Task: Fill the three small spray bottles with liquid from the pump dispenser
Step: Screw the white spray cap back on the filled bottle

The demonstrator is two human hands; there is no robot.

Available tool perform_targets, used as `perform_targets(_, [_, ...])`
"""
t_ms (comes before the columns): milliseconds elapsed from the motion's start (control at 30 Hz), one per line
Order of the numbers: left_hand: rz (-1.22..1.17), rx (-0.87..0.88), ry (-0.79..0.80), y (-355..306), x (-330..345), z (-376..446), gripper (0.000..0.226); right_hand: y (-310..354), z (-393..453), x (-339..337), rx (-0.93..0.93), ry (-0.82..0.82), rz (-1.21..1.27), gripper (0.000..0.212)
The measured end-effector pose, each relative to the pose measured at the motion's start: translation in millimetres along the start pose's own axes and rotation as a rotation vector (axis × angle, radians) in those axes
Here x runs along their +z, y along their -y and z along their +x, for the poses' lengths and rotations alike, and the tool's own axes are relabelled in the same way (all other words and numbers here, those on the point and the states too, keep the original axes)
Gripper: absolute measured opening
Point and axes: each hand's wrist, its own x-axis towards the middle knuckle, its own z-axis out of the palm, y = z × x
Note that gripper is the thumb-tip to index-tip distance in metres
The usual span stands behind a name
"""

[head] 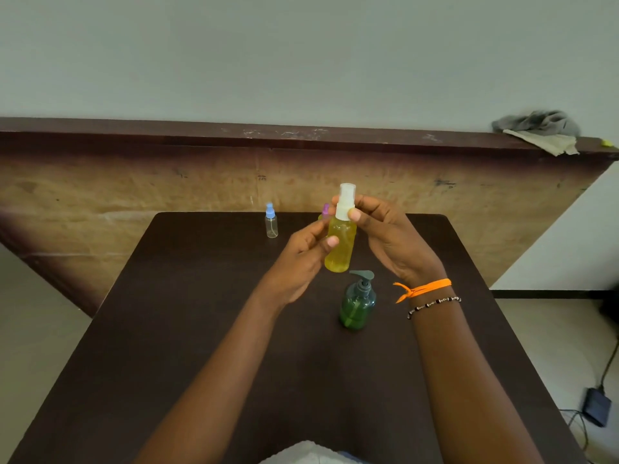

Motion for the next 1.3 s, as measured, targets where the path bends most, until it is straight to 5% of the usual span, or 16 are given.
perform_targets(200, [-0.025,0.021,-0.039,1.1,1.0,1.6,0.033,-2.0,1.2,2.8,0.016,-0.071,0.001,0.041])
perform_targets(300, [0.101,0.079,-0.124,1.9,6.6,2.5,0.039,-1.4,2.4,7.4,0.017,-0.215,-0.026,0.021])
perform_targets(467, [0.269,0.113,-0.218,2.4,12.2,4.4,0.040,-1.3,3.6,23.2,-0.006,-0.485,-0.114,0.025])
perform_targets(700, [0.212,0.060,-0.103,-4.5,8.8,1.0,0.036,18.4,4.2,2.3,0.031,-0.226,-0.279,0.019])
perform_targets(933, [-0.017,-0.036,0.133,-9.0,0.5,-4.7,0.040,20.4,2.5,-12.7,0.088,0.199,0.077,0.044])
perform_targets(1100, [-0.146,-0.054,0.179,4.3,-2.1,-7.5,0.052,-3.1,0.5,-2.8,0.134,0.168,0.188,0.045])
perform_targets(1300, [-0.018,0.018,-0.078,10.9,6.2,-5.2,0.046,-2.9,-8.0,3.4,0.112,-0.135,0.205,0.044])
